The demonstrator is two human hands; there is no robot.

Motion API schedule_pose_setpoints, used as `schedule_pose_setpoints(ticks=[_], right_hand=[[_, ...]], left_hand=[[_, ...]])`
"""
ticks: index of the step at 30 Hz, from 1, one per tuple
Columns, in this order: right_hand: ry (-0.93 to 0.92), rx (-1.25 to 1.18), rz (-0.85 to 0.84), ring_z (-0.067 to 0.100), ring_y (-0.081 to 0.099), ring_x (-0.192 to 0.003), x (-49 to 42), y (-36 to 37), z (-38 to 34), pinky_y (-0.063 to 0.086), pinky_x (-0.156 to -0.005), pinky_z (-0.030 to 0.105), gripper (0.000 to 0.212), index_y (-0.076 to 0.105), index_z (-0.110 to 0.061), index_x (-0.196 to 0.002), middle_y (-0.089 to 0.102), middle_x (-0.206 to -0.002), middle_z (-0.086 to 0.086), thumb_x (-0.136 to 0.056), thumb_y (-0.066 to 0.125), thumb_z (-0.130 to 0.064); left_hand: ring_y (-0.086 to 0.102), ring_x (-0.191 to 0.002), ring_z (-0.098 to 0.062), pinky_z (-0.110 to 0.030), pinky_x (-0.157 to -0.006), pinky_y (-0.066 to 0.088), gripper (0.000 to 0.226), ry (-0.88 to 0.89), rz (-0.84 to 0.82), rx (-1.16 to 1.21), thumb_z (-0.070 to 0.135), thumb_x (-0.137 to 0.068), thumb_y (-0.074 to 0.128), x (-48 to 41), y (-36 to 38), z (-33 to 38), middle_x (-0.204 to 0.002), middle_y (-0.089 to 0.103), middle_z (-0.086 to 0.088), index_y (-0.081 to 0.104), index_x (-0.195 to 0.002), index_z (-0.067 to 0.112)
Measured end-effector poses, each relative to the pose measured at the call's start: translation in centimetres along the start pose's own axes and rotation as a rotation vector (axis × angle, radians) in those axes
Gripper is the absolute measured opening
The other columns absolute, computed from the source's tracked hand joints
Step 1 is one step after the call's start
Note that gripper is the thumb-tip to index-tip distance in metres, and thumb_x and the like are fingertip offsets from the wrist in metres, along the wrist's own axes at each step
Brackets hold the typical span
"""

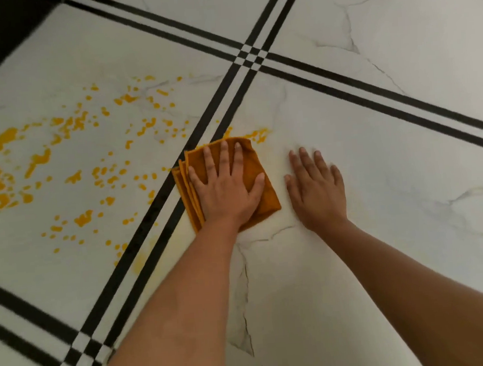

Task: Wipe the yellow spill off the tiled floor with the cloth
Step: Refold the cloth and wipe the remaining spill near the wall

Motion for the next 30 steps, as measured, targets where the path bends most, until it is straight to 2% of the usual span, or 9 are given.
schedule_pose_setpoints(ticks=[2, 6, 10, 15, 19, 24, 28, 30], right_hand=[[0.084, -0.025, 0.052, 0.016, -0.01, -0.144, -2.1, -0.3, -0.2, -0.007, -0.114, 0.038, 0.058, -0.004, -0.028, -0.149, -0.004, -0.158, -0.005, -0.096, 0.006, -0.05], [0.17, -0.056, 0.051, 0.014, -0.014, -0.143, -4.8, -0.1, -0.5, -0.009, -0.115, 0.038, 0.056, -0.006, -0.027, -0.148, -0.006, -0.158, -0.007, -0.098, 0.009, -0.047], [0.17, -0.074, 0.073, 0.008, -0.016, -0.14, -4.2, 0.0, -0.7, -0.009, -0.115, 0.035, 0.055, -0.005, -0.03, -0.148, -0.005, -0.157, -0.01, -0.097, 0.005, -0.048], [0.185, -0.1, 0.092, 0.006, -0.018, -0.139, -4.4, -0.1, -0.8, -0.011, -0.114, 0.033, 0.058, -0.01, -0.034, -0.144, -0.01, -0.151, -0.015, -0.089, -0.003, -0.053], [0.188, -0.105, 0.103, 0.005, -0.019, -0.139, -4.5, -0.1, -0.9, -0.013, -0.113, 0.03, 0.057, -0.008, -0.034, -0.144, -0.01, -0.15, -0.017, -0.09, 0.0, -0.051], [0.181, -0.095, 0.107, 0.007, -0.018, -0.14, -4.6, -0.1, -0.9, -0.012, -0.114, 0.032, 0.058, -0.003, -0.032, -0.147, -0.01, -0.152, -0.016, -0.092, 0.001, -0.049], [0.18, -0.1, 0.101, 0.006, -0.019, -0.139, -4.5, -0.1, -0.8, -0.012, -0.114, 0.033, 0.055, -0.002, -0.031, -0.148, -0.005, -0.156, -0.013, -0.095, 0.008, -0.046], [0.174, -0.096, 0.102, 0.006, -0.019, -0.139, -4.5, 0.0, -0.8, -0.013, -0.113, 0.032, 0.056, -0.002, -0.031, -0.148, -0.005, -0.156, -0.012, -0.095, 0.008, -0.046]], left_hand=[[-0.015, -0.142, -0.03, -0.06, -0.107, -0.01, 0.075, 0.073, -0.007, -0.018, 0.069, -0.087, 0.013, -1.9, 0.0, 0.1, -0.157, -0.01, 0.002, -0.008, -0.147, 0.031], [-0.016, -0.142, -0.03, -0.06, -0.107, -0.009, 0.072, 0.265, -0.019, -0.093, 0.07, -0.085, 0.008, -3.7, 0.1, 0.3, -0.157, -0.012, 0.003, -0.01, -0.146, 0.036], [-0.015, -0.142, -0.03, -0.06, -0.108, -0.01, 0.069, 0.234, -0.025, -0.046, 0.068, -0.087, 0.01, -8.1, -1.0, 1.0, -0.157, -0.009, 0.003, -0.01, -0.146, 0.037], [-0.017, -0.142, -0.027, -0.058, -0.11, -0.009, 0.066, 0.531, -0.035, -0.135, 0.069, -0.083, -0.001, -7.4, -0.3, 0.3, -0.157, -0.011, 0.006, -0.016, -0.142, 0.043], [-0.011, -0.143, -0.028, -0.059, -0.11, -0.007, 0.065, 0.37, -0.001, -0.093, 0.068, -0.087, 0.008, -11.7, -1.3, 1.2, -0.157, -0.007, 0.005, -0.011, -0.144, 0.042], [-0.012, -0.143, -0.029, -0.057, -0.11, -0.009, 0.068, 0.418, 0.022, -0.115, 0.07, -0.081, -0.001, -8.8, -0.1, 1.4, -0.157, -0.009, 0.005, -0.017, -0.141, 0.042], [-0.01, -0.143, -0.029, -0.057, -0.11, -0.008, 0.07, 0.317, 0.02, -0.073, 0.069, -0.082, 0.003, -9.8, -0.8, 2.1, -0.158, -0.006, 0.003, -0.01, -0.145, 0.04], [-0.011, -0.143, -0.029, -0.057, -0.11, -0.009, 0.069, 0.338, 0.049, -0.064, 0.068, -0.083, 0.002, -7.8, -0.1, 1.9, -0.158, -0.006, 0.003, -0.01, -0.145, 0.04]])
Point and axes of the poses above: each hand's wrist, its own x-axis away from the middle knuckle, its own y-axis out of the palm, z = x × y, the point moved 3 cm from there along -x, towards the middle knuckle
